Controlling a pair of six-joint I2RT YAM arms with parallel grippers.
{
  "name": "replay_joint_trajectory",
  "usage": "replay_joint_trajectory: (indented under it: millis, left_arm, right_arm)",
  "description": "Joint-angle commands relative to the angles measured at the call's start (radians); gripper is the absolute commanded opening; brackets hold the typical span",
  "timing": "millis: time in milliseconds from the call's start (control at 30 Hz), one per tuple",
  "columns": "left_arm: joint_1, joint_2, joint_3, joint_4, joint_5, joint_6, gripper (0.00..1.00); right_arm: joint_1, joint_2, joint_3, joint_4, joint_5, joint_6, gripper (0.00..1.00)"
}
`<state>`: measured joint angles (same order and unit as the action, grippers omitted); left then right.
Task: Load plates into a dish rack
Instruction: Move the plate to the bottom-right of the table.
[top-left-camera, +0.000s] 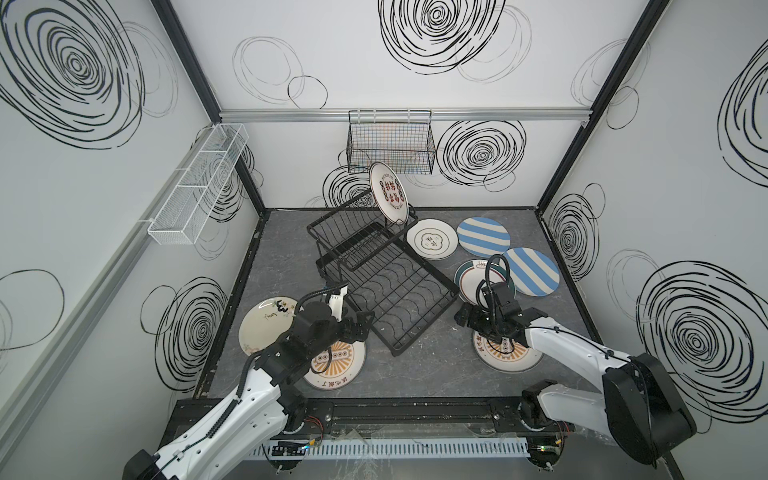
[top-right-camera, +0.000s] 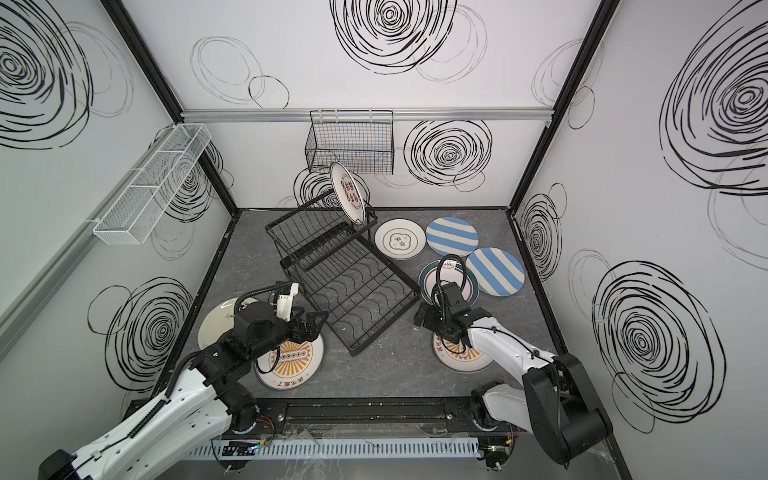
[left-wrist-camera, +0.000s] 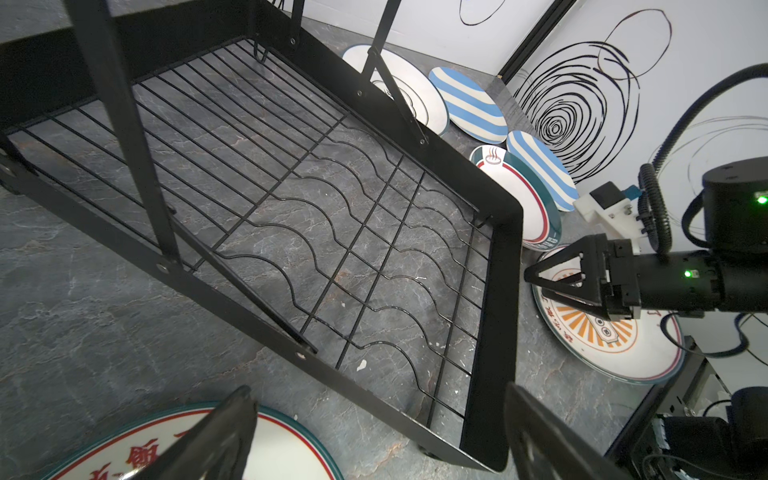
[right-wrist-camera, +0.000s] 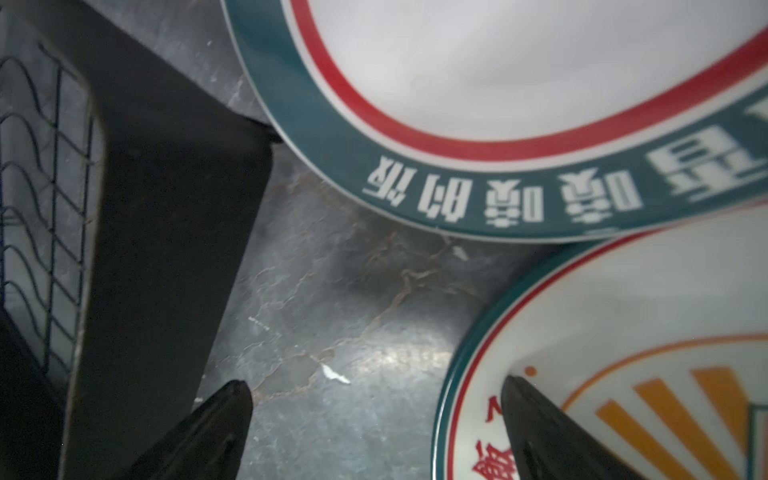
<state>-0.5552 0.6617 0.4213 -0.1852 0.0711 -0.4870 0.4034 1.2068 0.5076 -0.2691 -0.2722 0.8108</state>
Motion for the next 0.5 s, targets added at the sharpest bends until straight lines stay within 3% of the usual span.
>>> replay_joint_trajectory:
  millis: [0, 467]
  left_arm:
    - [0.005, -0.001, 0.016, 0.01, 0.003, 0.008, 0.96]
    - [0.006, -0.008, 0.02, 0.005, -0.01, 0.011, 0.96]
  right_arm:
    - [0.038, 0.017, -0.012, 0.024, -0.064, 0.056, 0.97]
    - [0.191, 0.06, 0.032, 0.215, -0.081, 0.078, 0.97]
